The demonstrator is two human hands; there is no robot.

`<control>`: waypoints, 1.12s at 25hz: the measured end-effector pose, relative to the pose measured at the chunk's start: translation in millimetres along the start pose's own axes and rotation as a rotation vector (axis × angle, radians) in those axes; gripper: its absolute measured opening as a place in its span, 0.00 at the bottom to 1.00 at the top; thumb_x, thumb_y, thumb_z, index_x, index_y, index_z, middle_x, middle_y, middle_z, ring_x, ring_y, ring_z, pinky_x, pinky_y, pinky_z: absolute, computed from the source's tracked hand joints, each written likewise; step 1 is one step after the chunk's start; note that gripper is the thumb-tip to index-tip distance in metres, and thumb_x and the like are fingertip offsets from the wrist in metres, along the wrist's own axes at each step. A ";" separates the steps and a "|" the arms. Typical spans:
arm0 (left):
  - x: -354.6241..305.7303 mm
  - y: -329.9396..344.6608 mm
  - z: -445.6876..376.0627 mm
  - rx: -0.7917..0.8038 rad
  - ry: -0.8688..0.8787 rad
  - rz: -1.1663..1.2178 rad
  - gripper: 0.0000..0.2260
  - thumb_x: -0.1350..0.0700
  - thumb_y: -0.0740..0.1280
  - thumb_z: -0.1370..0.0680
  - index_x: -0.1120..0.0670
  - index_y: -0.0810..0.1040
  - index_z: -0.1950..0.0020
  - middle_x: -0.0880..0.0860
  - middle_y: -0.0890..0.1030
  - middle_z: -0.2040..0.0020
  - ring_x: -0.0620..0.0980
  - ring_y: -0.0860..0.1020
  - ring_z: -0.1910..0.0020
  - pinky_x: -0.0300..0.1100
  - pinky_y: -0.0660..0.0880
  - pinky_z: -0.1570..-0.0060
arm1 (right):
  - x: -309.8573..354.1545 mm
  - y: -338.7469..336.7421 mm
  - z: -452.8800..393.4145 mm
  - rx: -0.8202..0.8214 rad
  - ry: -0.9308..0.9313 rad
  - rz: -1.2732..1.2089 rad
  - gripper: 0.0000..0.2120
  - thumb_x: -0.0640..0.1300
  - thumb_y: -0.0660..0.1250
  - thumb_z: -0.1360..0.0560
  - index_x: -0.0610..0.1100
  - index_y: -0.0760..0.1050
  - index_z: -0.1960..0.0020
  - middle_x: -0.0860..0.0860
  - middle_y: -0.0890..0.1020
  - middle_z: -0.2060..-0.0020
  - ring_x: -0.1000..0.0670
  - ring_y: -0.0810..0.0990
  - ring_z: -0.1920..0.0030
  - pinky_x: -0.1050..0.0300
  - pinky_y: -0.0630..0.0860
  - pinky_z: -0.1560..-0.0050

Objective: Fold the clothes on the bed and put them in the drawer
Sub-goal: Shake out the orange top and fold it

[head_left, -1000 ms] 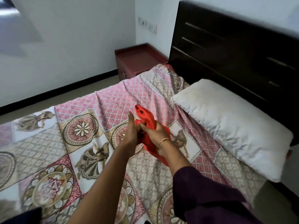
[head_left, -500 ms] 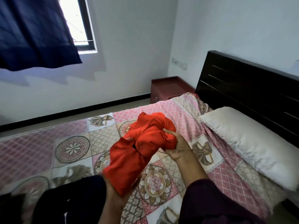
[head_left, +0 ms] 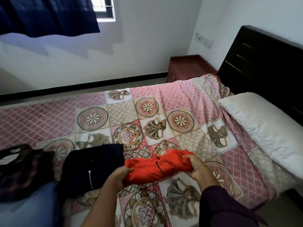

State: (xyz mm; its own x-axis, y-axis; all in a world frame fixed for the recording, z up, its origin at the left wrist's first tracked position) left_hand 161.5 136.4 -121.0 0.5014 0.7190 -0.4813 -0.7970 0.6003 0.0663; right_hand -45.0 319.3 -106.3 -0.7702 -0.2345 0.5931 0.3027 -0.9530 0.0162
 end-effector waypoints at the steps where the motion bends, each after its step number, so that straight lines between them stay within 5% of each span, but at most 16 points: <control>1: 6.8 -5.1 -2.4 -0.038 -0.012 -0.027 0.04 0.64 0.59 0.20 0.61 0.71 0.46 0.59 0.76 0.66 0.52 0.75 0.72 0.35 0.71 0.79 | -12.0 -2.0 -4.2 -0.018 0.034 0.063 0.11 0.36 0.57 0.23 0.37 0.72 0.63 0.46 0.75 0.83 0.46 0.76 0.79 0.65 0.70 0.84; 6: -20.7 -37.6 -8.7 -0.225 0.204 -0.045 0.07 0.62 0.58 0.19 0.61 0.72 0.42 0.62 0.76 0.48 0.56 0.74 0.56 0.44 0.72 0.62 | -9.6 35.9 -9.4 0.015 0.056 0.152 0.12 0.42 0.60 0.23 0.40 0.72 0.65 0.48 0.75 0.84 0.45 0.75 0.78 0.64 0.70 0.84; 10: -82.1 -93.2 20.3 -0.282 0.502 0.237 0.10 0.61 0.59 0.19 0.54 0.73 0.39 0.55 0.77 0.52 0.48 0.73 0.64 0.40 0.73 0.59 | 26.5 102.8 5.0 0.108 -0.097 0.093 0.03 0.39 0.65 0.29 0.41 0.77 0.59 0.48 0.77 0.76 0.49 0.75 0.75 0.65 0.72 0.78; 13: -99.6 -156.2 28.4 -0.381 0.627 0.307 0.11 0.61 0.61 0.20 0.53 0.73 0.38 0.52 0.78 0.55 0.47 0.75 0.61 0.37 0.74 0.62 | 23.4 165.9 11.2 0.236 -0.162 0.058 0.05 0.37 0.67 0.29 0.38 0.78 0.53 0.44 0.81 0.65 0.47 0.78 0.66 0.56 0.79 0.67; 16: -67.3 -223.2 -8.9 -0.545 0.513 0.066 0.13 0.62 0.62 0.21 0.61 0.72 0.36 0.58 0.78 0.46 0.54 0.76 0.46 0.45 0.72 0.47 | -21.2 214.7 -7.2 0.220 -0.183 0.117 0.12 0.33 0.67 0.28 0.37 0.76 0.44 0.42 0.81 0.57 0.45 0.79 0.61 0.49 0.78 0.54; 20: -4.0 -268.5 -49.0 -0.621 0.336 -0.195 0.18 0.61 0.66 0.23 0.64 0.69 0.35 0.64 0.76 0.39 0.62 0.74 0.40 0.51 0.69 0.41 | -118.9 222.4 -35.0 -0.105 -0.150 0.312 0.20 0.42 0.67 0.26 0.36 0.71 0.36 0.39 0.78 0.42 0.39 0.78 0.44 0.48 0.75 0.42; 28: -60.0 -254.5 -16.2 -0.655 0.631 -0.806 0.16 0.58 0.66 0.25 0.62 0.74 0.38 0.62 0.76 0.41 0.62 0.74 0.41 0.52 0.70 0.43 | -123.5 219.0 15.4 -0.345 -0.400 0.798 0.28 0.48 0.61 0.22 0.39 0.58 0.27 0.37 0.69 0.33 0.38 0.68 0.34 0.48 0.67 0.38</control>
State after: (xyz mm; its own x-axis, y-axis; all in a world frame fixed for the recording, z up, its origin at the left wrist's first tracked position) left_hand 328.8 -65.2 -123.1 0.8253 -0.1855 -0.5334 -0.4426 0.3742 -0.8149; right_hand 125.1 142.5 -163.6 -0.1405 -0.8173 0.5588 0.4246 -0.5596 -0.7117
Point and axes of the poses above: each hand's wrist, its own z-axis away from the middle knuckle, its own y-axis out of the palm, x = y × z, the point moved 9 cm from there along -z, towards the middle knuckle
